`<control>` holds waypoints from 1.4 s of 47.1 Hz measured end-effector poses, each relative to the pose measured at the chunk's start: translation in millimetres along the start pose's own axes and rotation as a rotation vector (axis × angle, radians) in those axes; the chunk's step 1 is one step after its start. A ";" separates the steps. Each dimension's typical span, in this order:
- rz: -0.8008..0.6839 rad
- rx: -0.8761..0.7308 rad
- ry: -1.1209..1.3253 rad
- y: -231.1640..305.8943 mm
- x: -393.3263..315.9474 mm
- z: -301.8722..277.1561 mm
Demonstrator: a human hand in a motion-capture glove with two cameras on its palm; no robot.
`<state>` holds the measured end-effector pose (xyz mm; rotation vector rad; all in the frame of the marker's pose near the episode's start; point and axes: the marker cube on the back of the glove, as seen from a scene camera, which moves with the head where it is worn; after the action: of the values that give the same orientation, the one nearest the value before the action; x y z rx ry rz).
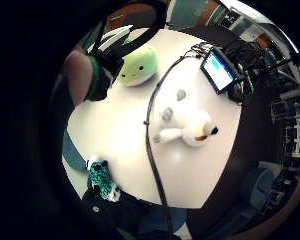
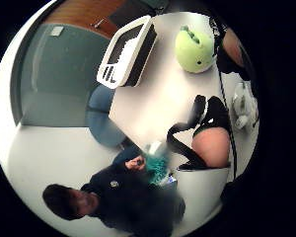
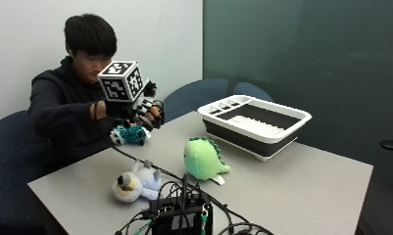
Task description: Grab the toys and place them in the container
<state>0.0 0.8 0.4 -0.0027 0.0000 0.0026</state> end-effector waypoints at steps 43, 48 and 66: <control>0.121 -0.396 0.247 -135.8 2.3 88.9; 0.099 -0.318 0.247 -152.4 15.1 114.9; 0.004 -0.062 0.030 -154.4 -75.7 95.3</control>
<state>-75.3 -153.6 96.1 -0.0652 0.0299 0.0064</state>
